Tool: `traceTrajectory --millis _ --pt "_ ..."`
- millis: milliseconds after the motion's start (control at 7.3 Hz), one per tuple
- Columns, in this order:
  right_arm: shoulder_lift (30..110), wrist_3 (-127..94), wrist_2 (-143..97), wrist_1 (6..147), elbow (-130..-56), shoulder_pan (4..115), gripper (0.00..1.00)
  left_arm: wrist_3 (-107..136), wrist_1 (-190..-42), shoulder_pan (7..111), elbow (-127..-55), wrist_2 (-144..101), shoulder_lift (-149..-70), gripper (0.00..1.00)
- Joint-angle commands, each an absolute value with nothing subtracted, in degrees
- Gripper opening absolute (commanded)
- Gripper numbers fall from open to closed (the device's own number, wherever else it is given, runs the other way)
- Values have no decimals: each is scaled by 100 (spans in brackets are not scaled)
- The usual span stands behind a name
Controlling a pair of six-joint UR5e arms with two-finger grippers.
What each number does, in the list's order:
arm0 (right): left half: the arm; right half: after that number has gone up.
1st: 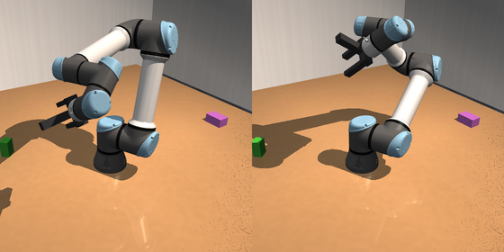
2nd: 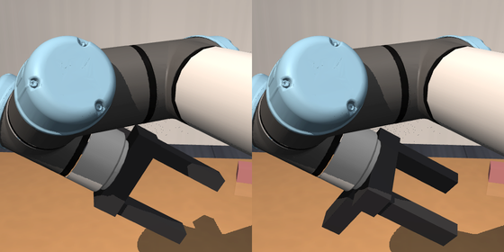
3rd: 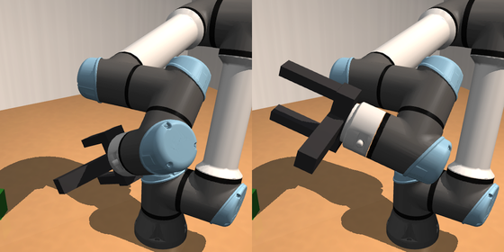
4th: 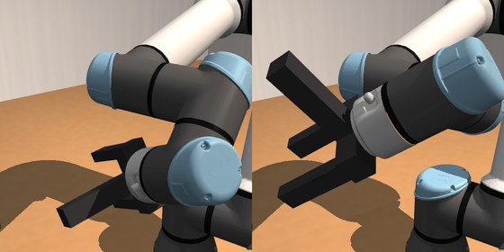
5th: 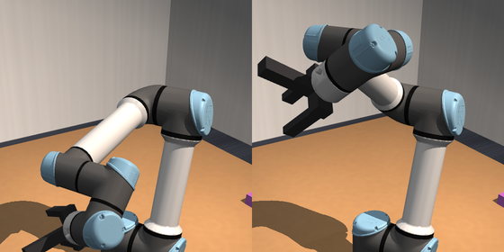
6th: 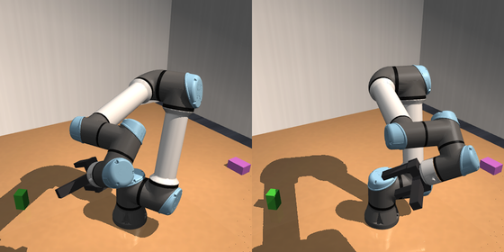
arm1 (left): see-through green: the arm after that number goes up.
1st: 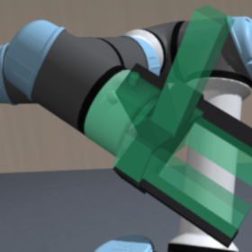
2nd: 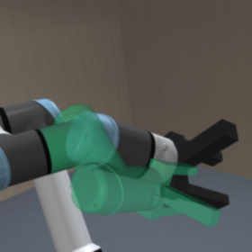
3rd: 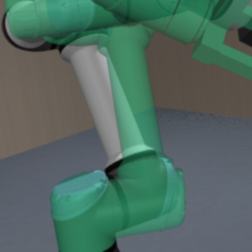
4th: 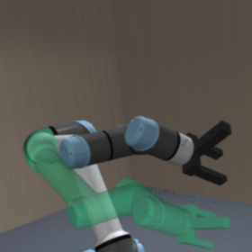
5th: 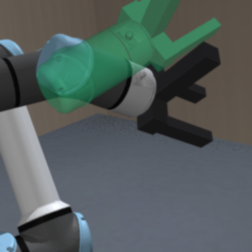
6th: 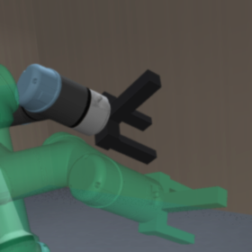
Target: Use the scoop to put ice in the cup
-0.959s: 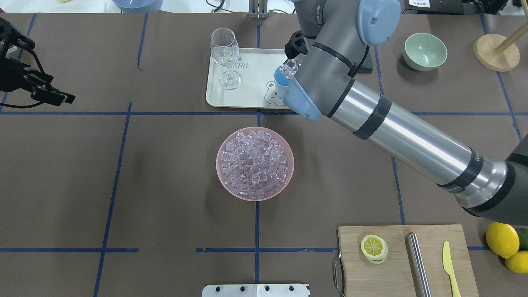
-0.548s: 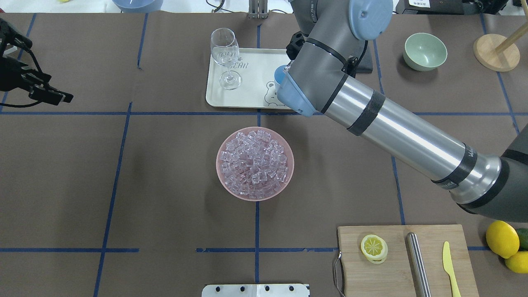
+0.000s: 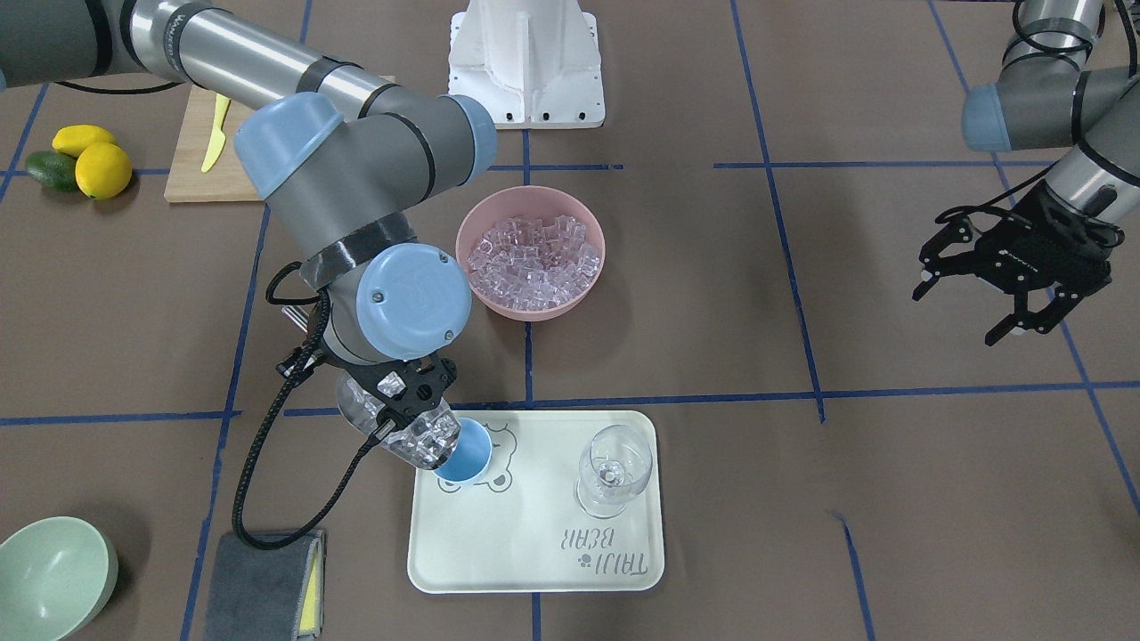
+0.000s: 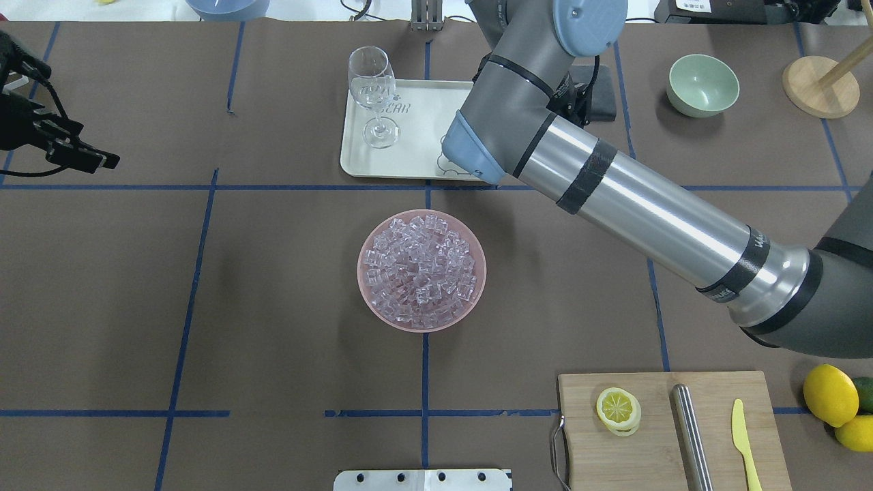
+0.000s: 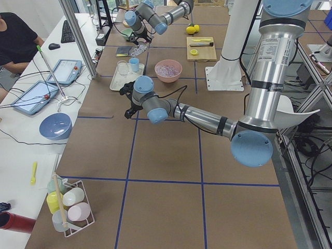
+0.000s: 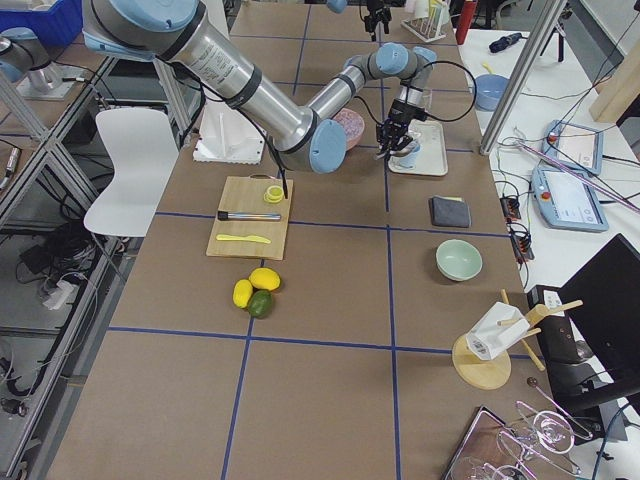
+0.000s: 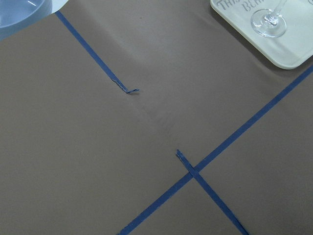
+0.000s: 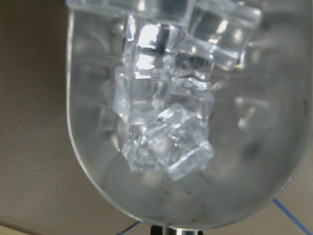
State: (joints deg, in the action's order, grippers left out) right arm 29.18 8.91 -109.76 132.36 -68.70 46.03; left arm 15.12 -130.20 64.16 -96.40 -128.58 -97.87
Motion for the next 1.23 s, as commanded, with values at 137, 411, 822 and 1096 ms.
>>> traceTrajectory --millis 137,411,822,1096 --pt "2865 1107 -10854 13289 -6803 4597 0 1512 -13017 6416 -9642 -12858 -9791 100" --pt "2796 1160 -10724 13376 -6803 4597 0 1512 -13017 6425 -9642 -12858 -9791 100" --pt "2742 1327 -10539 13535 -6803 4588 0 1512 -13008 6425 -9633 -12858 -9782 100" --pt "2733 1450 -10381 13553 -6768 4562 0 1512 -13008 6425 -9633 -12858 -9782 100"
